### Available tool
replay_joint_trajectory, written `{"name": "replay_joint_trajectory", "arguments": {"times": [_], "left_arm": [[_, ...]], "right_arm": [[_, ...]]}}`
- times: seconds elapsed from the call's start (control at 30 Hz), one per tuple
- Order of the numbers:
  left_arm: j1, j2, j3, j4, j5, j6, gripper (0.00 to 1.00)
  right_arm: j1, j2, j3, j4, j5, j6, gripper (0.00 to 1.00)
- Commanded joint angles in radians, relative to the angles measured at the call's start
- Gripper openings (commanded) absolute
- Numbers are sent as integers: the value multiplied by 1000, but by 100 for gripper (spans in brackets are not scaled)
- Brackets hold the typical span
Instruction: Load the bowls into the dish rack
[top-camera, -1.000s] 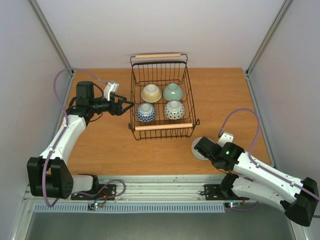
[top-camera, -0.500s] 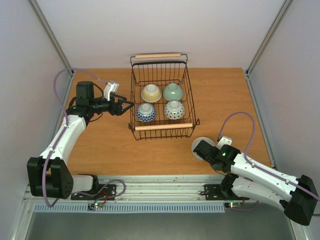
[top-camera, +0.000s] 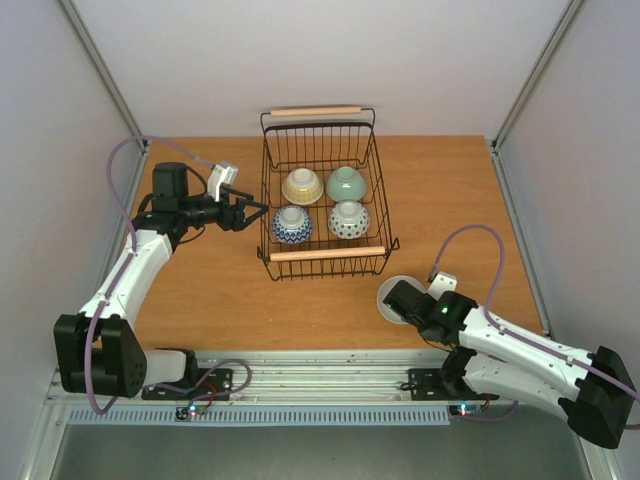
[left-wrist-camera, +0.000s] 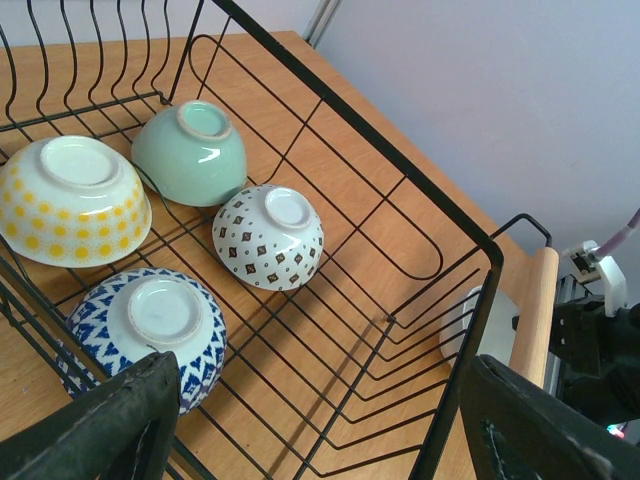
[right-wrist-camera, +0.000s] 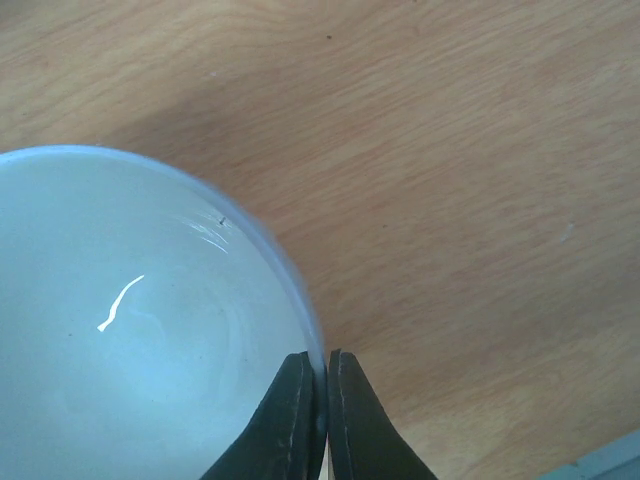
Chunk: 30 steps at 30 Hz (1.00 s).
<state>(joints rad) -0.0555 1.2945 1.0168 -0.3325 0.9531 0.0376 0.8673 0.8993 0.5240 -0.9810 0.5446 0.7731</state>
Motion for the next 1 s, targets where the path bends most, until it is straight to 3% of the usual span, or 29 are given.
{"name": "replay_joint_trajectory", "arguments": {"times": [0.0, 0.23, 0.37, 0.5, 0.6, 0.7, 0.73, 0.97], "left_arm": [[4, -29, -6, 33, 5, 15, 77], [4, -23, -6, 32, 27, 21, 77], [4, -26, -4, 28, 44, 23, 77], [3, -22, -6, 26, 86, 27, 77], [4, -19, -6, 23, 115, 34, 77], [4, -18, -6, 24, 127, 35, 77], [5, -16, -5, 23, 132, 33, 77], [3, 1, 31, -31, 123, 30, 77]], "right_arm": [[6, -74, 35, -132, 70, 43, 1], [6, -174, 210, -318, 282, -30, 1], [6, -111, 394, -438, 453, -19, 1], [6, -24, 552, -449, 620, -79, 1], [6, 26, 616, -199, 635, -316, 1], [6, 40, 580, 205, 507, -690, 1], [6, 52, 571, 309, 451, -743, 1], [6, 355, 736, 499, 242, -879, 1]]}}
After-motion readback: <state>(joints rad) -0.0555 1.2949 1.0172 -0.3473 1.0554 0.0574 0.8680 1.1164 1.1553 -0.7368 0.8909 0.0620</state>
